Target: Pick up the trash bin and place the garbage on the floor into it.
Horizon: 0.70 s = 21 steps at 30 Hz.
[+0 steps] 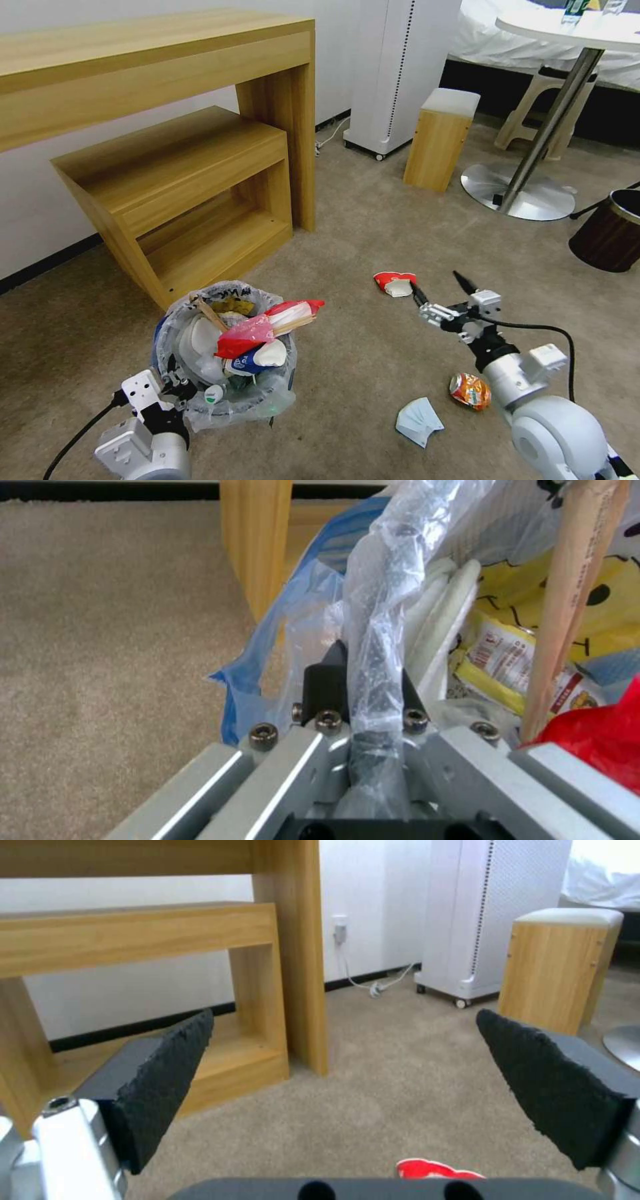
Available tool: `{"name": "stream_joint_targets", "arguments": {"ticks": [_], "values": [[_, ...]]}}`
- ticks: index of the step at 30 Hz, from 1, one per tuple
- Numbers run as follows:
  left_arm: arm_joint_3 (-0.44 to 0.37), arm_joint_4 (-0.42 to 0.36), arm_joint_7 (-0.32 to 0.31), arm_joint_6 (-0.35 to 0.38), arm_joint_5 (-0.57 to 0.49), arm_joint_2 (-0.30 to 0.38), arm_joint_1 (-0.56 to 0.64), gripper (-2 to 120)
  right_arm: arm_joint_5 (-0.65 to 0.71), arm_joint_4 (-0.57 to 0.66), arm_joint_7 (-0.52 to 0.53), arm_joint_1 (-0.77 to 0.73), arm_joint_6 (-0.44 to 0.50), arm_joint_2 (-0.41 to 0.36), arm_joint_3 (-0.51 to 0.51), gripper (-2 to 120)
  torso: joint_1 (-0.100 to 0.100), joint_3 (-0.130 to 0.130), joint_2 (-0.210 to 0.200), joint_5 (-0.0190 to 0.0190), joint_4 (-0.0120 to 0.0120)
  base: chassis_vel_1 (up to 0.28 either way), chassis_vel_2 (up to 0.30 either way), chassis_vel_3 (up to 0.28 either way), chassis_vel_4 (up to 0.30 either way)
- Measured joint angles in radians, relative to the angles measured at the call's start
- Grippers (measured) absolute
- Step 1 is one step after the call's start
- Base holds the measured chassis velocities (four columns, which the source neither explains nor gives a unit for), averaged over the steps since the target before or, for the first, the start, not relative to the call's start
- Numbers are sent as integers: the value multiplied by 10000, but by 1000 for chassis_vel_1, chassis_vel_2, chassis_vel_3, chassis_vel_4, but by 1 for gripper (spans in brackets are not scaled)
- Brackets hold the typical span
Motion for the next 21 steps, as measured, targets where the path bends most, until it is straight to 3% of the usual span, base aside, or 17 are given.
{"name": "stream_joint_targets", "arguments": {"ticks": [11, 19, 21], "values": [[-3, -10, -95, 64, -51, 158, 212, 0, -659, -529, 449, -728, -349, -183, -307, 100, 0, 0, 0, 0, 0, 0, 0, 0, 0], [-55, -176, -101, 40, -4, 97, 463, 0, -461, -1221, 936, -534, -1250, -316, -960, 100, 0, 0, 0, 1, 1, 0, 0, 0, 0], [-83, -251, -103, 31, 22, 66, 532, 0, -245, -1316, 947, -494, -1894, -367, -1061, 100, 0, 0, 0, 0, 1, 0, 0, 0, 0]]}}
